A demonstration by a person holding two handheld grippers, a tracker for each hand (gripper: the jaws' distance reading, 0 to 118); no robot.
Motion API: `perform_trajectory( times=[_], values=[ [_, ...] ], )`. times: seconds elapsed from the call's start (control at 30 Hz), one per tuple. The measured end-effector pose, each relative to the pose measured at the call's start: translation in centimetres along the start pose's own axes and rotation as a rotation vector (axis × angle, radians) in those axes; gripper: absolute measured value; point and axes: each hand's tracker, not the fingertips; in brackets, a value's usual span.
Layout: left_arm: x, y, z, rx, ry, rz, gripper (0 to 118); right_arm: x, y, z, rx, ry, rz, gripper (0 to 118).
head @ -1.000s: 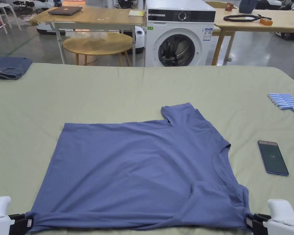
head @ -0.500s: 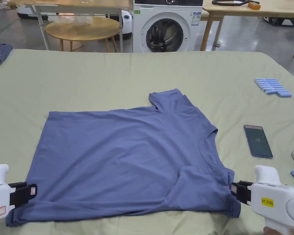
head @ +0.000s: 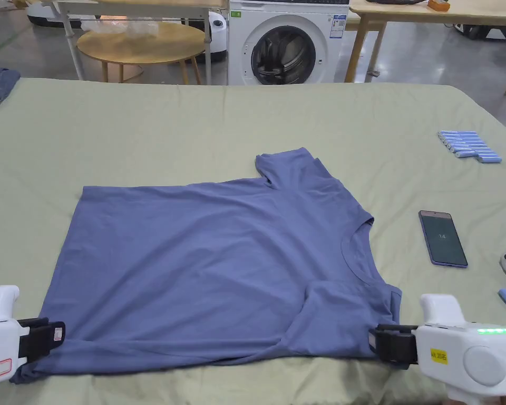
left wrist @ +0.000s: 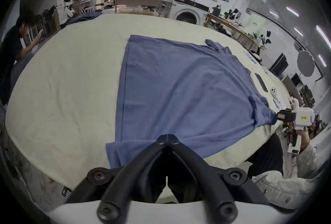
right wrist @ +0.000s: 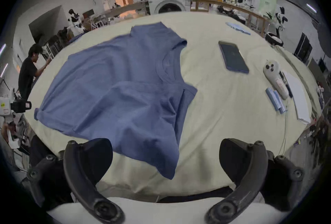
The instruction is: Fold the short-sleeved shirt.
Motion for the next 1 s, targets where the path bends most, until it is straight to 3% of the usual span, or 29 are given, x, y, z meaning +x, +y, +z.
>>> perform_trajectory(
  times=[0.07,0.1,0.13,0.17,0.2,0.3,0.33,0.4,0.43,0.57,0.67,0.7,0.73,0.8,0.83,0.87,1.0],
  values=[
    [-0.1,-0.1,0.0,-0.002,0.009,0.001,0,-1.9,0.0,-0.4,-0.032,0.055,-0.015,111],
    [-0.2,-0.1,0.1,0.000,0.005,0.001,0,-2.0,-0.1,-0.9,-0.055,0.055,-0.016,102],
    [-0.2,-0.1,0.0,-0.002,0.002,0.004,0,-2.2,-0.3,-1.1,-0.074,0.060,-0.021,67],
    [-0.2,-0.2,0.0,-0.002,0.002,0.008,0,-2.6,-0.4,-1.1,-0.062,0.046,-0.032,20],
    [-0.3,-0.2,0.0,-0.002,0.002,0.007,0,-3.0,-0.5,-1.2,-0.056,0.045,-0.032,2],
    [-0.4,-0.2,0.2,-0.006,0.011,0.001,0,-3.0,-0.7,-1.9,-0.053,0.049,-0.046,2],
    [-0.9,-0.1,0.5,0.005,0.034,-0.009,15,-2.7,-0.6,-2.3,-0.041,0.038,-0.039,2],
    [-1.4,0.2,0.6,0.003,0.098,-0.023,62,-2.1,-0.3,-2.8,-0.054,0.038,-0.038,2],
    [-1.7,0.2,0.4,-0.010,0.143,-0.018,68,-2.9,-0.1,-1.8,-0.038,0.017,-0.027,2],
    [-3.4,-0.7,-1.5,-0.079,0.241,0.025,68,-2.9,-0.2,-1.6,-0.041,0.025,-0.041,2],
    [-2.3,-1.7,-2.1,-0.162,0.233,0.015,67,-3.0,-0.3,-1.6,-0.048,0.029,-0.043,2],
    [-2.3,-2.1,-2.3,-0.169,0.229,0.023,58,-2.8,-0.2,-1.5,-0.049,0.030,-0.049,2],
    [-2.6,-2.6,-2.9,-0.181,0.208,0.040,36,-2.8,-0.2,-1.5,-0.049,0.030,-0.048,2],
    [-2.3,-2.8,-3.2,-0.175,0.216,0.048,21,-2.9,-0.2,-1.5,-0.051,0.030,-0.050,2],
    [-2.0,-2.5,-3.0,-0.173,0.217,0.048,21,-2.9,-0.1,-1.1,-0.052,0.030,-0.054,2],
    [-2.2,-2.1,-2.9,-0.165,0.179,0.070,2,-3.1,-0.1,-0.9,-0.050,0.030,-0.053,2],
    [-1.3,-1.3,-2.8,-0.195,0.156,0.043,0,-3.2,0.8,-0.2,-0.046,0.033,-0.029,2]
  ],
)
